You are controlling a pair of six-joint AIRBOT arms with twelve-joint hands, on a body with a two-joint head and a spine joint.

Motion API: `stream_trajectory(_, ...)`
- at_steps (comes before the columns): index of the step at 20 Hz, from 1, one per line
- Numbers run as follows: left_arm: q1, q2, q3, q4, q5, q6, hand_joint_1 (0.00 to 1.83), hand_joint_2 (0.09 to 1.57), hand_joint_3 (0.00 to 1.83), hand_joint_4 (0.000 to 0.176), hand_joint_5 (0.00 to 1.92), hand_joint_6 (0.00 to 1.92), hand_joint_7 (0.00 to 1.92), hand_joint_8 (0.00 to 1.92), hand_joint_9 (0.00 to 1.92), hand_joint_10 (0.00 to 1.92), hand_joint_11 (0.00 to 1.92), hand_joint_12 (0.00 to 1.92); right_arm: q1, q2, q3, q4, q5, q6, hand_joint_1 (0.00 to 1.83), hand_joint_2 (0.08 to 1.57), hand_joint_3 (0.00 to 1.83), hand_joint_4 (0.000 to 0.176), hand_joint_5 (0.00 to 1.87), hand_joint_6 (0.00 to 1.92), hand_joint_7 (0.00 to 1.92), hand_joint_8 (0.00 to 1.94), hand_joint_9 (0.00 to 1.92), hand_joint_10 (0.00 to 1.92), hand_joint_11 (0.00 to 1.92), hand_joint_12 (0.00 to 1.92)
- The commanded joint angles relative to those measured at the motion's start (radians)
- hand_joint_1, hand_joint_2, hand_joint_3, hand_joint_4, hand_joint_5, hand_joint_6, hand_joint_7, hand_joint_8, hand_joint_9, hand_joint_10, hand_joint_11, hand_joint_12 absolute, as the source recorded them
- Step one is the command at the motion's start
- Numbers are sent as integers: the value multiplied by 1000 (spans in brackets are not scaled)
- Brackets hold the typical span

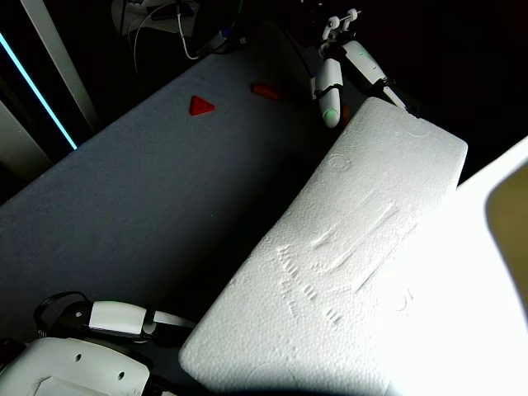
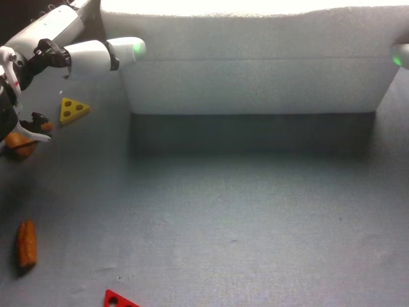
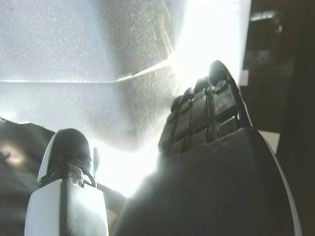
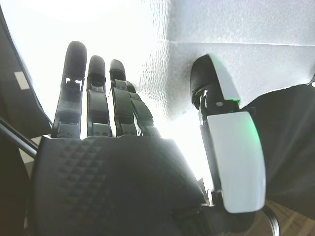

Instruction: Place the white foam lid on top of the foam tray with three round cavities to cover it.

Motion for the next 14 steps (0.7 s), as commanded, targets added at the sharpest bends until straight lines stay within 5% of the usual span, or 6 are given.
stream_trajectory(1, 0, -3, -9, 39, -125, -5, 374, 1113, 0, 45, 43, 1, 0, 0, 0, 0, 0, 573, -1, 0, -6, -42, 90, 0, 499, 1275, 7, 0, 46, 10, 113, 0, 0, 360, 0, 1222)
stream_trajectory(4, 0, 5, -20, 43, -140, -4, 368, 1111, 0, 36, 54, 5, 0, 0, 0, 0, 0, 582, -20, 0, -6, -23, 91, 0, 581, 1229, 0, 0, 48, 9, 100, 5, 0, 270, 0, 960)
stream_trajectory(5, 0, 6, -22, 44, -144, -4, 370, 1114, 0, 36, 51, 0, 0, 0, 0, 0, 0, 500, -24, 0, -7, -18, 92, 0, 550, 1231, 1, 0, 1, 0, 3, 0, 0, 10, 0, 263)
stream_trajectory(8, -6, 8, -25, 50, -151, -4, 370, 1108, 0, 45, 46, 3, 0, 0, 0, 0, 0, 351, -32, 0, -7, -11, 93, 0, 530, 1228, 1, 0, 0, 0, 0, 0, 2, 0, 0, 146)
stream_trajectory(11, -13, 7, -24, 58, -147, -4, 374, 1111, 1, 32, 36, 0, 0, 0, 0, 0, 0, 327, -36, 0, -6, -5, 93, -1, 519, 1228, 2, 0, 0, 0, 0, 0, 0, 0, 0, 0)
stream_trajectory(14, -29, -1, -16, 70, -137, -4, 366, 1109, 0, 62, 21, 0, 0, 0, 0, 0, 0, 363, -37, 3, -5, 3, 97, -3, 525, 1232, 2, 0, 0, 0, 0, 0, 0, 0, 0, 0)
